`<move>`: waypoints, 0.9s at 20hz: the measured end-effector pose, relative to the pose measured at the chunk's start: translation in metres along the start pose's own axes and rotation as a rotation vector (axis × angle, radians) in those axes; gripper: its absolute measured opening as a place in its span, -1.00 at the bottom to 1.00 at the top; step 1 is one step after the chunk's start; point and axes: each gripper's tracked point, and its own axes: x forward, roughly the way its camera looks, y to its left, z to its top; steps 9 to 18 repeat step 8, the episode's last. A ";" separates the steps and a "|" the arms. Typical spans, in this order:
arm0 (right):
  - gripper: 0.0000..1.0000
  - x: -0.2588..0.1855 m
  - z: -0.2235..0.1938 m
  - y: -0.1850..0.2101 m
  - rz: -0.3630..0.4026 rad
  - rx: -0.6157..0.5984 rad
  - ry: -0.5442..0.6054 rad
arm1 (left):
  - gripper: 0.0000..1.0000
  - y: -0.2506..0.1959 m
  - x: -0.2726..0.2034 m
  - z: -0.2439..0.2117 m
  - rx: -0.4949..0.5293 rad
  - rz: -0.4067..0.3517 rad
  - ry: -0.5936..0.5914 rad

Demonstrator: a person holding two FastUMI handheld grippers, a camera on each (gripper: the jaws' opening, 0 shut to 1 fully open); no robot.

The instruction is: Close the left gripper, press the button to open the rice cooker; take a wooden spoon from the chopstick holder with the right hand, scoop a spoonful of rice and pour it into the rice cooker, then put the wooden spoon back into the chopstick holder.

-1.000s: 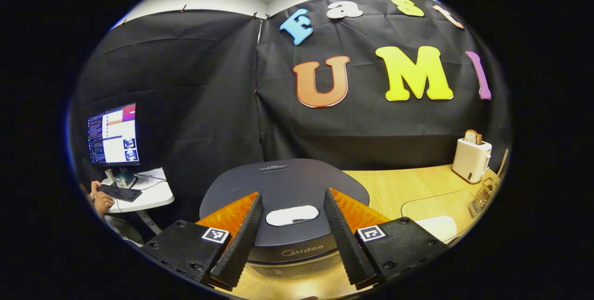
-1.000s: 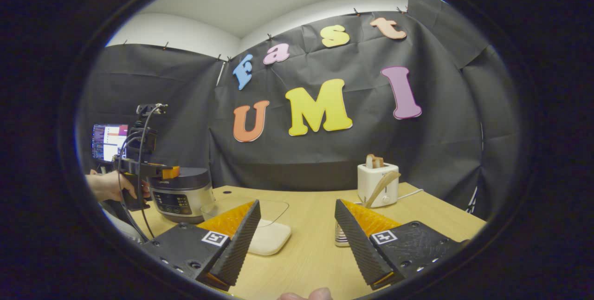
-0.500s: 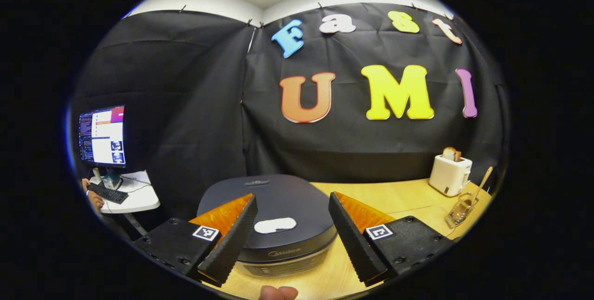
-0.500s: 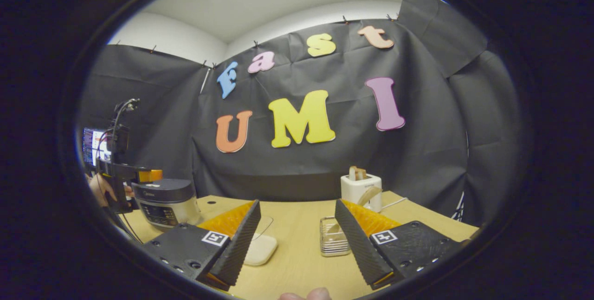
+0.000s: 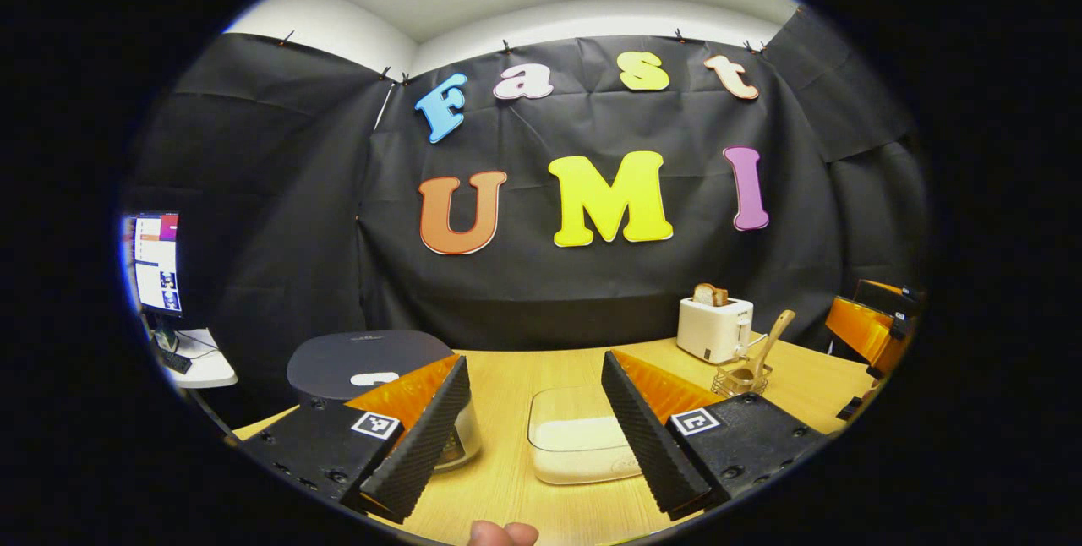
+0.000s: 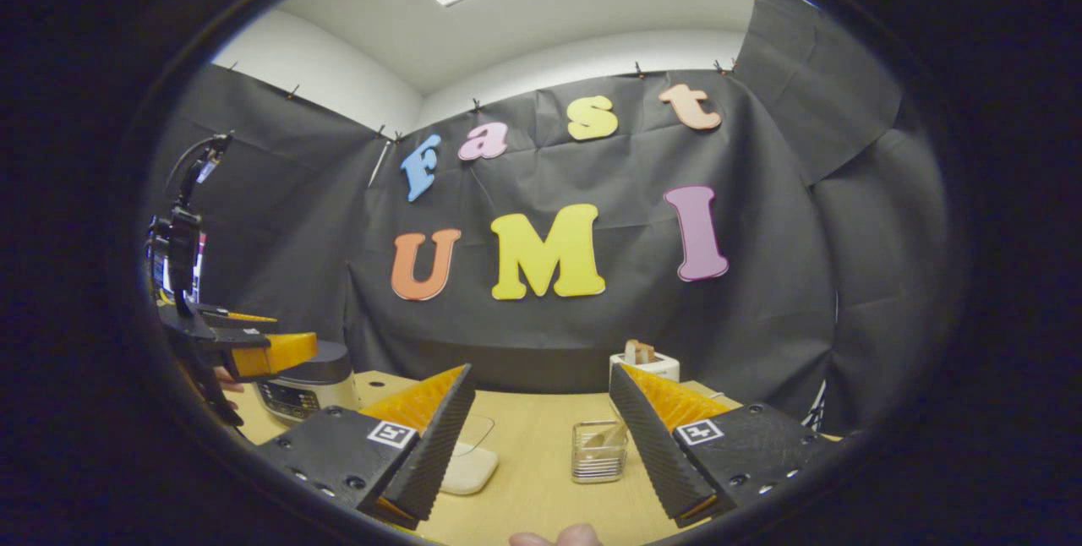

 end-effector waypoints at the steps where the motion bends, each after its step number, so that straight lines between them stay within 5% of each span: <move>1: 0.90 -0.003 0.001 -0.002 -0.005 0.004 -0.006 | 1.00 -0.006 -0.007 -0.002 0.003 0.003 -0.005; 18: 0.83 -0.014 -0.007 0.005 -0.019 0.036 0.007 | 1.00 -0.026 -0.033 0.009 0.010 0.005 -0.078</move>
